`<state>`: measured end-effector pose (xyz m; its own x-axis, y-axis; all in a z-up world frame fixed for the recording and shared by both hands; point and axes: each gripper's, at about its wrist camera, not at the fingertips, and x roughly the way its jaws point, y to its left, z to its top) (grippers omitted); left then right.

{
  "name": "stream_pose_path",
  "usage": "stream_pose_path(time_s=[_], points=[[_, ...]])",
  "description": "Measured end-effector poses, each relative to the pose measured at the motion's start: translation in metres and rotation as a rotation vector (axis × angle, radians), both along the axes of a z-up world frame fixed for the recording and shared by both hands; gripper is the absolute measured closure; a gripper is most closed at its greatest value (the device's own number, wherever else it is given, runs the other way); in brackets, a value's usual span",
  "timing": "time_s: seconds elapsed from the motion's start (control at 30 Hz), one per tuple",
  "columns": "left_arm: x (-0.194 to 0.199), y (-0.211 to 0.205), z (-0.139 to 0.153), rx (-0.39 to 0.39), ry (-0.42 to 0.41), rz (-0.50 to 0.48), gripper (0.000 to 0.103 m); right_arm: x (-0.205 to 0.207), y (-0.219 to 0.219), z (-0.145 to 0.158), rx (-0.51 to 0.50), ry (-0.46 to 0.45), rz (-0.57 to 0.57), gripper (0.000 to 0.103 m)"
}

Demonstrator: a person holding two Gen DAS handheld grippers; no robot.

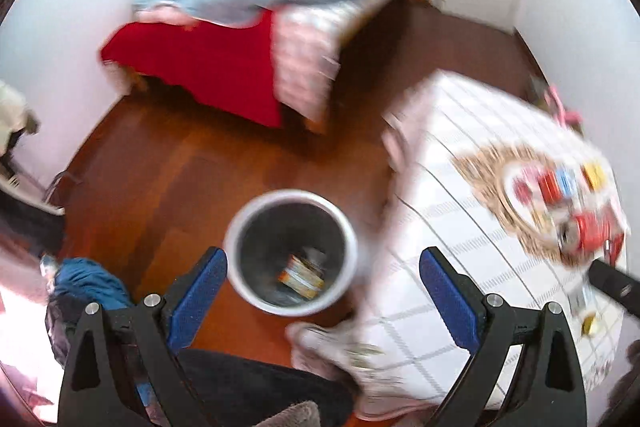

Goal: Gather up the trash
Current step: 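Move both open tools back over the table, then grasp the yellow round food piece with the right tool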

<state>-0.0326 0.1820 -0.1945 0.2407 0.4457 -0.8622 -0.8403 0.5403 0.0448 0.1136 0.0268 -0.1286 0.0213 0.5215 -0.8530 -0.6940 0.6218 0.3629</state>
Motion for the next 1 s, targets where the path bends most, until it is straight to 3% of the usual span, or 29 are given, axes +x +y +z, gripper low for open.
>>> stream_pose_path(time_s=[0.17, 0.3, 0.37, 0.43, 0.5, 0.57, 0.63, 0.7, 0.83, 1.0], points=[[0.073, -0.044, -0.056, -0.05, 0.089, -0.15, 0.005, 0.077, -0.108, -0.043, -0.134, 0.012, -0.309, 0.0], [0.115, -0.067, -0.097, -0.103, 0.149, -0.246, 0.005, 0.118, -0.172, -0.079, -0.206, 0.031, -0.471, 0.001], [0.127, -0.074, -0.112, -0.123, 0.178, -0.272, 0.005, 0.129, -0.193, -0.093, -0.222, 0.04, -0.509, 0.006], [0.133, -0.079, -0.12, -0.134, 0.196, -0.283, 0.005, 0.135, -0.207, -0.105, -0.225, 0.046, -0.534, 0.02], [0.134, -0.083, -0.123, -0.133, 0.203, -0.284, 0.005, 0.14, -0.213, -0.115, -0.228, 0.037, -0.532, 0.03], [0.134, -0.086, -0.123, -0.124, 0.207, -0.286, 0.005, 0.141, -0.215, -0.12, -0.202, 0.032, -0.511, 0.032], [0.136, -0.089, -0.122, -0.117, 0.216, -0.289, 0.005, 0.141, -0.209, -0.124, -0.201, 0.004, -0.49, 0.056], [0.141, -0.097, -0.122, -0.113, 0.226, -0.302, 0.005, 0.139, -0.203, -0.124, -0.189, -0.021, -0.463, 0.069], [0.154, -0.123, -0.109, -0.096, 0.217, -0.369, 0.005, 0.142, -0.198, -0.121, -0.158, -0.026, -0.44, 0.076], [0.196, -0.173, -0.082, -0.094, 0.153, -0.54, 0.005, 0.152, -0.237, -0.103, -0.127, -0.018, -0.506, 0.077]])
